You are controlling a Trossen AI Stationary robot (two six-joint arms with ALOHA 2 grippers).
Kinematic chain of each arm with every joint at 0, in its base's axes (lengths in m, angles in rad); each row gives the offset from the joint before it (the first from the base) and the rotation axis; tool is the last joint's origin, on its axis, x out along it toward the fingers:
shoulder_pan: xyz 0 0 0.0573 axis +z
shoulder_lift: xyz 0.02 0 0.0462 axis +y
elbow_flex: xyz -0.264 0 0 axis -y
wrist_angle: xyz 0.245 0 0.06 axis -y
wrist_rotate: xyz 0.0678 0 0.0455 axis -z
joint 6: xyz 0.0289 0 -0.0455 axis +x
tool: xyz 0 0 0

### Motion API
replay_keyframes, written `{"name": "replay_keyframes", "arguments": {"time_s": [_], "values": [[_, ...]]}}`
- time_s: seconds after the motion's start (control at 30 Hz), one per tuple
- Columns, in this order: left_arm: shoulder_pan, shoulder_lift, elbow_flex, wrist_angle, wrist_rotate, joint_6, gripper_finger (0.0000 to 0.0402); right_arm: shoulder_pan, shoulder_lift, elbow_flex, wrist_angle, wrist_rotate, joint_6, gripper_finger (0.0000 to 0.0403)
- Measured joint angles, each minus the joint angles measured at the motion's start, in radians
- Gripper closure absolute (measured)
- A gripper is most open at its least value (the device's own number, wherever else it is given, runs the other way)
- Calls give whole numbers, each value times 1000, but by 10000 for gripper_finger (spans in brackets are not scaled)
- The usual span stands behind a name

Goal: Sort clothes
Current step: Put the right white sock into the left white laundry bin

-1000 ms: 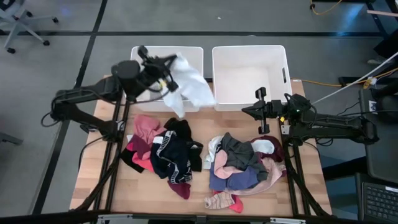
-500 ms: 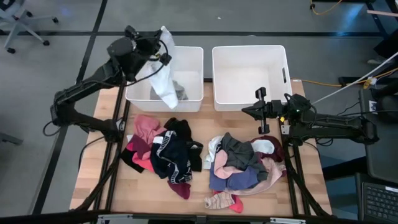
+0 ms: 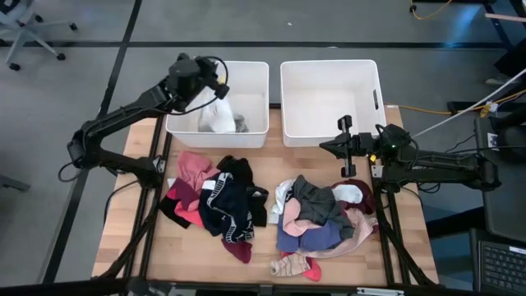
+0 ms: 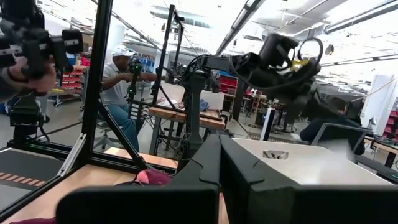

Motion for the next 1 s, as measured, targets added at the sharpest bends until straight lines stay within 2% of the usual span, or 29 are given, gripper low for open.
{"name": "replay_keyframes", "arguments": {"time_s": [0.23, 0.37, 0.47, 0.63, 0.8, 1.0], "values": [[11, 1, 7, -141, 84, -65, 275, 0, 0, 0, 0, 0, 0, 397], [-22, 1, 45, -199, 85, -80, 228, 0, 0, 0, 0, 0, 0, 397], [-81, -15, 72, -216, 95, -87, 207, 0, 0, 0, -1, 0, 0, 397], [-237, -69, 74, -195, 137, -94, 200, 0, 0, 0, -7, 0, 0, 397], [-395, -121, -6, -114, 152, -57, 205, 0, 0, 0, -11, 0, 0, 397], [-497, -214, -200, 81, 326, -16, 207, 0, 4, 0, -24, 7, 0, 397]]}}
